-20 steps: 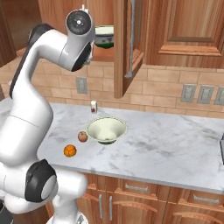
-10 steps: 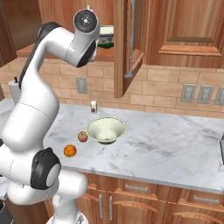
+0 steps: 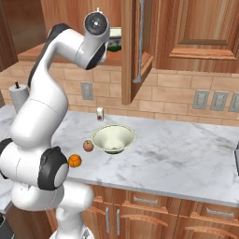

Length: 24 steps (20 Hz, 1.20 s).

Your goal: Pick both bowls and place them on the counter. Then place the peach in one bowl and place the orange in the other bowl.

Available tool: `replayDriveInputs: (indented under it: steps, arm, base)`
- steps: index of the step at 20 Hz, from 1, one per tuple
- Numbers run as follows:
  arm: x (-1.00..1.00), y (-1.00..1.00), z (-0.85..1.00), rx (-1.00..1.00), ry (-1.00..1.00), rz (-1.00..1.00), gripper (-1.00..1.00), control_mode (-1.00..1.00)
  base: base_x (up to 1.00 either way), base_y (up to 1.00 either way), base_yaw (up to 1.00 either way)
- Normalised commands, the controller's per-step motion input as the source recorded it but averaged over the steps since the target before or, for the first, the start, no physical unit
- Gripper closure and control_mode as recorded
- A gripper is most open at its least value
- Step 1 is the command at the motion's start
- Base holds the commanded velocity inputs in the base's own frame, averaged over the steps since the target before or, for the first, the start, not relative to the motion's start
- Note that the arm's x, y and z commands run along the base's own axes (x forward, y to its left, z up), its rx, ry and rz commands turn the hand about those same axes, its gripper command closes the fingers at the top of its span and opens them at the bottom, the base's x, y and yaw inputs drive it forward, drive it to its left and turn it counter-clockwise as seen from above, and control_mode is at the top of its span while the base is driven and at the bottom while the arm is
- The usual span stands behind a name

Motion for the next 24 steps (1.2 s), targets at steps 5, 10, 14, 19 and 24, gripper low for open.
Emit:
replayDriveInputs:
  steps: [5, 10, 14, 19, 24]
  arm:
    - [0.32, 0.00, -0.01, 0.00, 0.00, 0.00, -1.00, -1.00]
    - [0.30, 0.00, -0.01, 0.00, 0.00, 0.00, -1.00, -1.00]
    - [0.34, -0.04, -0.02, 0.00, 0.00, 0.00, -1.00, -1.00]
    - [0.33, -0.07, -0.04, 0.00, 0.02, 0.00, -1.00, -1.00]
    - [0.31, -0.06, -0.07, 0.00, 0.03, 0.00, -1.00, -1.00]
  base:
    - [0.00, 0.00, 0.00]
    - [0.00, 0.00, 0.00]
    - [0.00, 0.00, 0.00]
    - [0.00, 0.00, 0.00]
    - [0.00, 0.00, 0.00]
